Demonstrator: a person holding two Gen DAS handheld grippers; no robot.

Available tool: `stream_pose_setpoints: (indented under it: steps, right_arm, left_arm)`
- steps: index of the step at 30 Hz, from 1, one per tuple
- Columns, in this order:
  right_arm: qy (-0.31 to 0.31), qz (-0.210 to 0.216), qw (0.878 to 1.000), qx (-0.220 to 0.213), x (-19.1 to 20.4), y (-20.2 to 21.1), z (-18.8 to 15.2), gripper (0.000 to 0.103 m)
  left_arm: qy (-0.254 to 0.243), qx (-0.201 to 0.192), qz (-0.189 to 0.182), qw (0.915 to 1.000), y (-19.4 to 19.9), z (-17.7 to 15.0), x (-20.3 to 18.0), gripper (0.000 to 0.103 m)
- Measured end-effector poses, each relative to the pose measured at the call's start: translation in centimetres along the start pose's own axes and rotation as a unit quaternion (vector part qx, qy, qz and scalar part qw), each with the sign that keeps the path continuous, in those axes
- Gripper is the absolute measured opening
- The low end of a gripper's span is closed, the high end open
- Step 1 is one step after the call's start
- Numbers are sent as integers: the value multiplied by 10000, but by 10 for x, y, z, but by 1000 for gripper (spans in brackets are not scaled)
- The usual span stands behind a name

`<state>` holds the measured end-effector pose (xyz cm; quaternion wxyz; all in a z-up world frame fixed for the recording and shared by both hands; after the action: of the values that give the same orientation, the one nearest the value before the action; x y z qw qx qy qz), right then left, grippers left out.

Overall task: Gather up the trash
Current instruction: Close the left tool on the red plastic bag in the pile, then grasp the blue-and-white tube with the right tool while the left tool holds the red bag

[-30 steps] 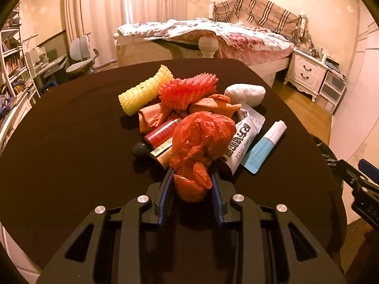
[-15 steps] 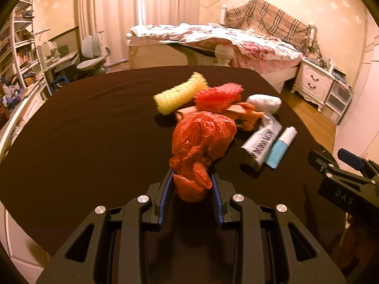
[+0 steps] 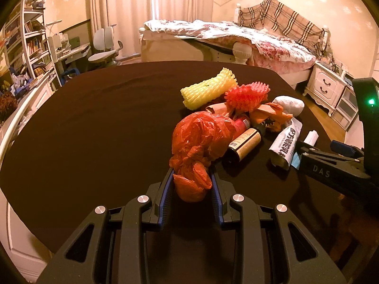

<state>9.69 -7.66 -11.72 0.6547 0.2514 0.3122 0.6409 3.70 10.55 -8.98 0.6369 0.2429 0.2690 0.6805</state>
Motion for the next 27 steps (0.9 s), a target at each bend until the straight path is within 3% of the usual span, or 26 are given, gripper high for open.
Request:
stream_pose_setpoints:
  steps: [13,20,27]
  right_arm:
    - [-147,97,9998,9,-21,10,-19,81]
    - [9,535,9986,23,-6,10,-13,81]
    - [-171,275,9993,-166,-24,28,-7,81]
  left_arm:
    - [51,37,-56,10000,-1,-5,0,31]
    - [33,36,-71,10000,-1,-6,0,31]
    - [74,-49,44,10000,0,-4,8,31]
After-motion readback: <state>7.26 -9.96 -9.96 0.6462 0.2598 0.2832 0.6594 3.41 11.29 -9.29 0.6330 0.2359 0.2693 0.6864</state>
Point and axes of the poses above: each gripper's, at about its wrist camera, not at the fingertips, and y roughly against the way its jaws point, x to its left, z to its top, the point moved 7 cm from there along -y, roughly the way its jaws point, and after that the axes turned 3 degrees about -x, right-handed, at the moved point
